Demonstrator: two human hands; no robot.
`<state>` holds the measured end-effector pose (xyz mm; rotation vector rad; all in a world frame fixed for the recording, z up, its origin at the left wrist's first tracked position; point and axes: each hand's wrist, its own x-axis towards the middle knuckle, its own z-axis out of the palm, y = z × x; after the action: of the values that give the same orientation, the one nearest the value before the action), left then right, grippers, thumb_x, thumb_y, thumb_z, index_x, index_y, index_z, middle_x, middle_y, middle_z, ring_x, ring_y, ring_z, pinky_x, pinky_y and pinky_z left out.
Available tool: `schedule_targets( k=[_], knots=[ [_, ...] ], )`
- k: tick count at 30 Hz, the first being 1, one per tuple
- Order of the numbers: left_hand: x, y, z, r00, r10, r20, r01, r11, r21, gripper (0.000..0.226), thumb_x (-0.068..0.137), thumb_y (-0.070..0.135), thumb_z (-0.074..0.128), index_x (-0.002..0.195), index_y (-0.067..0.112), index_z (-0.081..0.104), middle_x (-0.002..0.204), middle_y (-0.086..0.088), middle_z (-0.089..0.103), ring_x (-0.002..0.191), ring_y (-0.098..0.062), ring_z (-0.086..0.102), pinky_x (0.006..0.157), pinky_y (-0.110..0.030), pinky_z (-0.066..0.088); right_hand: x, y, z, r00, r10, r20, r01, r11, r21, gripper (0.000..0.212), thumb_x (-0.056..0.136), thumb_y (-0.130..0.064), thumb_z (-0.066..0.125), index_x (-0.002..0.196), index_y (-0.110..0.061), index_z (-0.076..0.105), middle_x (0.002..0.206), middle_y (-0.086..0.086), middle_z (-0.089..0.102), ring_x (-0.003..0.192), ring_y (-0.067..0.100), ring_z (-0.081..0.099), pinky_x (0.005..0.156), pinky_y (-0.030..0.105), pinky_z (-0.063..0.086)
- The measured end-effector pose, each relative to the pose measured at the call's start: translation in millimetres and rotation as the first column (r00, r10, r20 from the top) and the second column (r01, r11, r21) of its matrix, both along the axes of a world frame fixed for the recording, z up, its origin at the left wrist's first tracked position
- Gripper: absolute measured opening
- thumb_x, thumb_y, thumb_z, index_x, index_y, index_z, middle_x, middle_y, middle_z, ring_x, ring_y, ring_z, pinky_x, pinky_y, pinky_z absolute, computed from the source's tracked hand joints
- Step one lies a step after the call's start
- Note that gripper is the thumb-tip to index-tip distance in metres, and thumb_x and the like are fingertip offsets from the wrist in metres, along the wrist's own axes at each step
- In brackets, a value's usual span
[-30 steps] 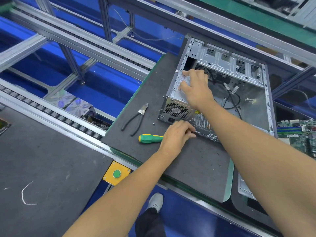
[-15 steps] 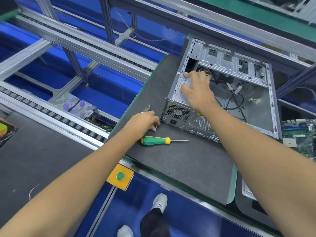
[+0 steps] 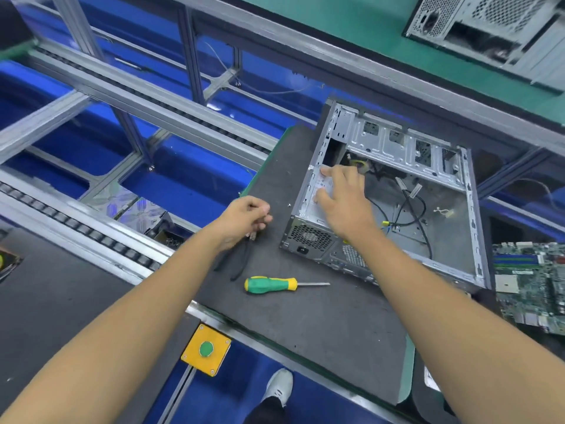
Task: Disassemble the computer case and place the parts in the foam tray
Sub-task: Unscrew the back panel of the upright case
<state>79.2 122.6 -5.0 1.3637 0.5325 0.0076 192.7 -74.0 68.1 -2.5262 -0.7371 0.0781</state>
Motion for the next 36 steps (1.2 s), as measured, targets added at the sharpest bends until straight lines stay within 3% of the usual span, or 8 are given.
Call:
schedule_targets(
  k=[4,7,9,20,26,31,34,36],
  knots=[
    [50.9,12.8,6.9,0.991,0.108,-0.076,-0.126,0.946,-0.299,0.02,0.102,0.007,0.043,0.085,0.011,0.052,0.075,-0.004,0.045,0.053,-0.012,0.044,0.053,-0.025,0.031,0.7,0.1,-1.5,1.0,0.005,0.016,-0.005,1.0,0.004,0.048,0.094,-0.028,0.05,0.141,-0.024,0.047,0.138,-0.004,0.037,0.131,0.016,0.029,0.078,0.037,0.046],
    [87.5,16.1,-2.0,0.99,-0.024,-0.137,0.058,0.966,0.252,0.024,0.105,0.02,0.046,0.085,0.011,0.054,0.075,-0.001,0.048,0.058,-0.014,0.044,0.055,-0.029,0.034,1.1,-0.1,-1.9,1.0,0.008,0.016,-0.008,1.0,-0.008,0.05,0.093,-0.029,0.051,0.143,-0.025,0.046,0.141,-0.003,0.037,0.133,0.017,0.028,0.087,0.041,0.05],
    [102.3,12.9,-11.6,0.953,-0.201,-0.228,0.301,0.729,0.614,0.021,0.104,0.029,0.057,0.092,0.011,0.056,0.084,0.0,0.055,0.075,-0.017,0.051,0.071,-0.035,0.043,0.5,0.3,-1.4,1.0,0.013,0.013,-0.013,1.0,-0.016,0.052,0.092,-0.029,0.052,0.143,-0.024,0.046,0.143,-0.002,0.036,0.135,0.017,0.026,0.094,0.045,0.05],
    [107.5,18.4,-27.4,0.819,-0.492,-0.295,0.516,0.409,0.752,0.022,0.103,0.019,0.056,0.121,0.007,0.06,0.116,-0.006,0.069,0.106,-0.028,0.063,0.095,-0.048,0.049,-0.3,1.6,7.3,1.0,0.019,-0.013,-0.019,1.0,0.008,0.052,0.092,-0.026,0.054,0.143,-0.02,0.048,0.146,0.002,0.036,0.14,0.018,0.024,0.1,0.045,0.048],
    [90.9,3.1,-19.6,0.837,-0.406,-0.368,0.526,0.782,0.335,0.049,0.092,0.063,0.047,0.111,0.026,0.073,0.11,0.011,0.076,0.106,-0.012,0.07,0.098,-0.037,0.049,0.1,-0.3,4.1,0.997,-0.002,-0.076,0.01,0.993,0.117,0.05,0.088,-0.031,0.051,0.138,-0.022,0.051,0.142,-0.001,0.038,0.136,0.016,0.027,0.097,0.039,0.045],
    [78.5,13.5,-16.4,0.864,-0.391,-0.316,0.488,0.498,0.717,0.023,0.108,0.03,0.045,0.102,0.008,0.045,0.098,-0.011,0.062,0.086,-0.028,0.056,0.081,-0.039,0.043,-5.4,-10.5,14.0,0.959,-0.279,-0.046,0.253,0.771,0.584,0.027,0.082,-0.013,0.05,0.108,-0.015,0.057,0.115,-0.001,0.048,0.115,0.021,0.044,0.088,0.047,0.047],
    [65.4,12.1,-1.2,0.945,-0.276,-0.175,0.325,0.738,0.591,0.027,0.107,0.016,0.038,0.08,0.014,0.039,0.075,-0.008,0.039,0.068,-0.021,0.035,0.062,-0.033,0.032,-14.9,-17.3,18.7,0.882,-0.461,0.095,0.285,0.684,0.671,0.025,0.077,-0.01,0.05,0.099,-0.019,0.054,0.105,0.003,0.051,0.102,0.023,0.044,0.087,0.044,0.044],
    [55.2,8.5,11.6,0.976,-0.154,-0.157,0.193,0.941,0.278,0.029,0.096,0.005,0.033,0.071,0.02,0.029,0.066,-0.005,0.025,0.055,-0.018,0.023,0.048,-0.027,0.022,-42.7,-21.7,3.9,0.856,-0.46,0.237,0.228,0.746,0.626,0.026,0.077,-0.019,0.052,0.103,-0.022,0.051,0.106,0.004,0.05,0.104,0.024,0.045,0.095,0.038,0.035]
  ],
)
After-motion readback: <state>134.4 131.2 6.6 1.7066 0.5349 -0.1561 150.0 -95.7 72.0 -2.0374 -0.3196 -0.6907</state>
